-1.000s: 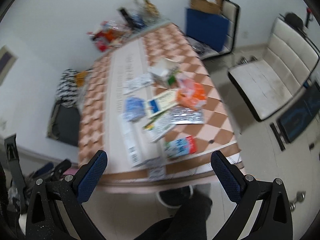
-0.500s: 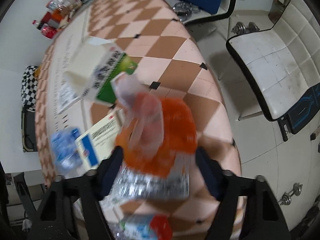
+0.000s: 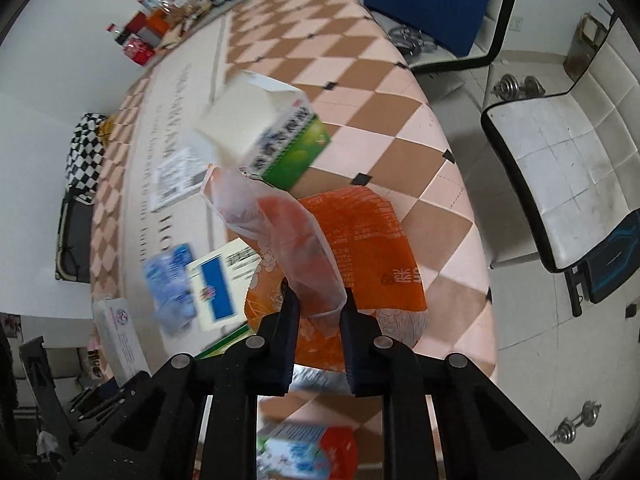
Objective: Collect trash
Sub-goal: 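Grasp the white tube box with the left tool while the right tool grasps the orange snack bag, then carry both items to the trash bin and open both tools to drop them, then grasp the silver blister pack with the left tool while the right tool grasps the milk carton, then carry the blister pack and milk carton to the bin and release both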
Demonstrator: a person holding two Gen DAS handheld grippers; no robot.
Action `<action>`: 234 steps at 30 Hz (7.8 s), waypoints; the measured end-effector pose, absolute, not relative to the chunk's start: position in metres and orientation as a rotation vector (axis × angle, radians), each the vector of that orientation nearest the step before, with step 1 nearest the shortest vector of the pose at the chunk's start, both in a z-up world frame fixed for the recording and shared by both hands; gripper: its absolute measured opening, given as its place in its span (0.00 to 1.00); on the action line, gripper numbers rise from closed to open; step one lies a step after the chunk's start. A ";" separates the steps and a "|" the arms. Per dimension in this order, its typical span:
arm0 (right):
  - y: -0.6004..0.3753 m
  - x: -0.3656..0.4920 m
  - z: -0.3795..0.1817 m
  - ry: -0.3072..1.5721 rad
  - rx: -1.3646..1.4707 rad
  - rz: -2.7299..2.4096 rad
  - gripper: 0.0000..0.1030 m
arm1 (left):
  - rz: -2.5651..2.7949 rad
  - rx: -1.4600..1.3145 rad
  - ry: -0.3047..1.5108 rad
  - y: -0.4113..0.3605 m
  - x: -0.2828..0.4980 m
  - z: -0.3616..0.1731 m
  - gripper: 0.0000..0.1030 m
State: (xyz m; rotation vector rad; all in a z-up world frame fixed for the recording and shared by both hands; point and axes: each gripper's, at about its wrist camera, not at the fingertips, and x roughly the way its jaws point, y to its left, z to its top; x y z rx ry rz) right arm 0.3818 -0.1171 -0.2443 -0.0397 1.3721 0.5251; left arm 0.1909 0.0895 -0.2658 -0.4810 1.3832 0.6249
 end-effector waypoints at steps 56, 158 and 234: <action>-0.234 -0.005 -0.708 1.767 -0.075 0.331 0.96 | 0.415 -0.574 1.605 0.020 -0.049 -0.651 0.95; -0.213 0.280 -0.321 1.559 -0.401 0.418 0.51 | 0.517 -0.508 1.434 -0.053 0.160 -0.334 0.51; -0.228 0.020 -0.679 1.755 -0.020 0.363 0.69 | 0.256 -0.921 1.547 0.020 -0.028 -0.652 0.88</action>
